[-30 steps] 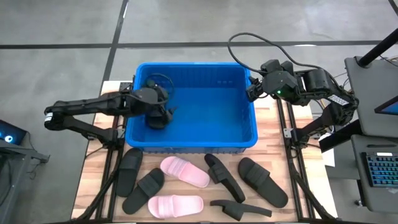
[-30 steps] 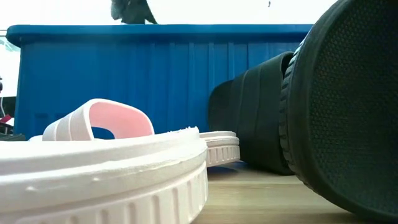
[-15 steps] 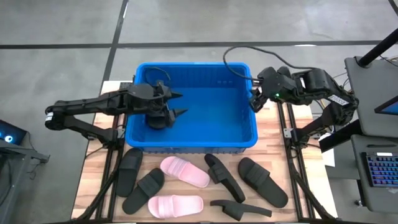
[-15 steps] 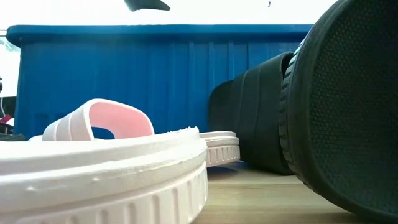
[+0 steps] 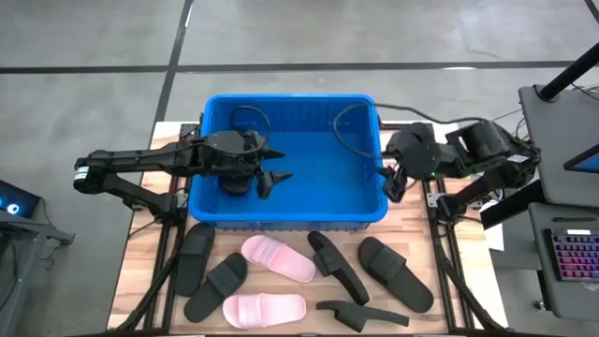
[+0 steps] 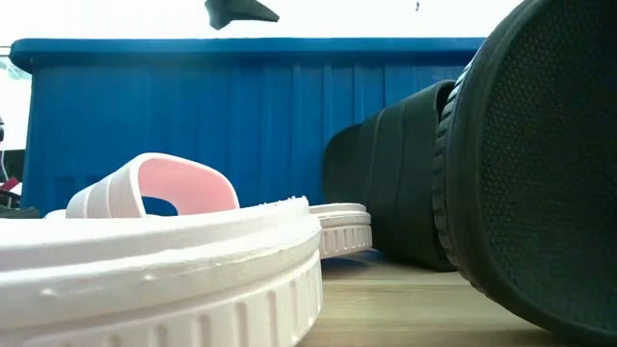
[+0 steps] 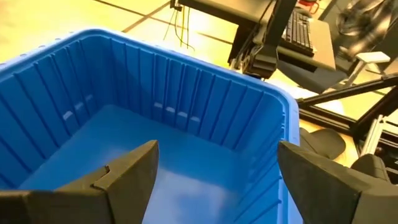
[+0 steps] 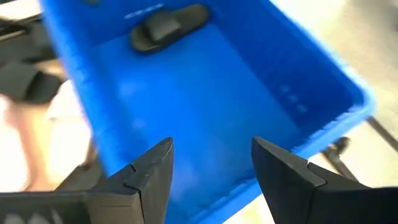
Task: Pick and place slides into bin
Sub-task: Stack the black slide on top of the black slide into the blue container
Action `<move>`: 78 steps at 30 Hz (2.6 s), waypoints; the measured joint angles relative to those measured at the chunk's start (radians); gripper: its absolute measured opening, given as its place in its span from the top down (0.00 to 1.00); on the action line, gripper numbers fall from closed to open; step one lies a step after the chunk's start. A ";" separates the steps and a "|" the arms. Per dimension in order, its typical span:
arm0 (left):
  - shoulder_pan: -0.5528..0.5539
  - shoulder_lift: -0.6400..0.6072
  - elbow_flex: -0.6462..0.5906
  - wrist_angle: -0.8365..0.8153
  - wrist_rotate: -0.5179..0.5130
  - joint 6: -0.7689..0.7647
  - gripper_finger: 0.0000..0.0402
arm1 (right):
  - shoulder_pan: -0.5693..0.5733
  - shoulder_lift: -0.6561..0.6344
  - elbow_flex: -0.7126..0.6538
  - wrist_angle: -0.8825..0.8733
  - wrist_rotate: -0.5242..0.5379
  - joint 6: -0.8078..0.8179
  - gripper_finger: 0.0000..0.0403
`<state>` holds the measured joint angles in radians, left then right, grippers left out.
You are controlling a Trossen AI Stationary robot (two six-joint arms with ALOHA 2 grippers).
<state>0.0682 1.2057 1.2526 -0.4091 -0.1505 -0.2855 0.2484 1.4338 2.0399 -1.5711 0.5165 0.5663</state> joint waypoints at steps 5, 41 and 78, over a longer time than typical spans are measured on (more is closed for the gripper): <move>-0.005 0.002 0.010 0.023 -0.001 0.002 0.23 | 0.082 0.000 -0.001 0.000 -0.111 0.000 0.49; -0.006 -0.013 0.001 0.027 -0.014 0.002 0.23 | 0.405 0.001 -0.454 0.022 -0.153 0.026 0.49; -0.005 -0.013 -0.001 0.026 -0.013 0.002 0.23 | 0.755 0.020 -0.899 0.382 -0.154 0.164 0.49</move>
<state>0.0631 1.1923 1.2514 -0.3832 -0.1638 -0.2832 1.0038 1.4541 1.1411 -1.1891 0.3629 0.7307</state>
